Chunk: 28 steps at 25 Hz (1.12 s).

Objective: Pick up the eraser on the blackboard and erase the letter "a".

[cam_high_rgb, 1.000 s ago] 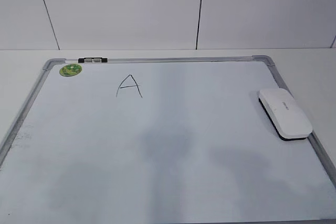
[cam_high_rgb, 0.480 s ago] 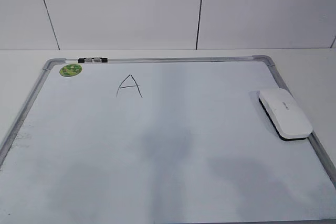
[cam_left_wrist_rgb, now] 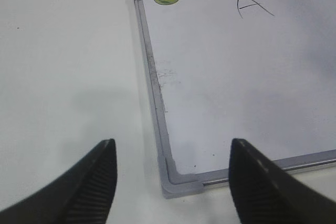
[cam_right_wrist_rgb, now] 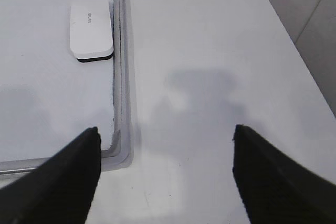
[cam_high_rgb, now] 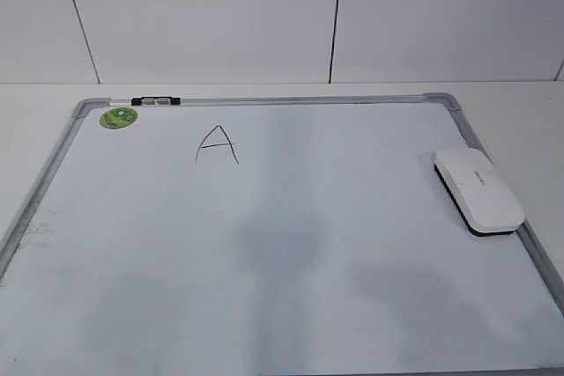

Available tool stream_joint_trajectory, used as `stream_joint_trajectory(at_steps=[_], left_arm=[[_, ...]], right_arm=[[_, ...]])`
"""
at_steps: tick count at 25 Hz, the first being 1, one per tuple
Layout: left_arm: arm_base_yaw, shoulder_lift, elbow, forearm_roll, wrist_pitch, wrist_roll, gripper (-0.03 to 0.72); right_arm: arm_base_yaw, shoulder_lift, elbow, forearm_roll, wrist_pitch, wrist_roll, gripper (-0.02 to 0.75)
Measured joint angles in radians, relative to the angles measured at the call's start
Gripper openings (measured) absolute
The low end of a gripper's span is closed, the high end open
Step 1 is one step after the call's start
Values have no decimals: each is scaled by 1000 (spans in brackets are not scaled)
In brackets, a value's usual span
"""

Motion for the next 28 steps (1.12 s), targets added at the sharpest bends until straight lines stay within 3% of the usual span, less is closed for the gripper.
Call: stream_joint_trajectory(at_steps=[28], left_arm=[[0, 0, 0, 0, 0, 0, 497]], right_arm=[[0, 0, 0, 42, 0, -35, 593]])
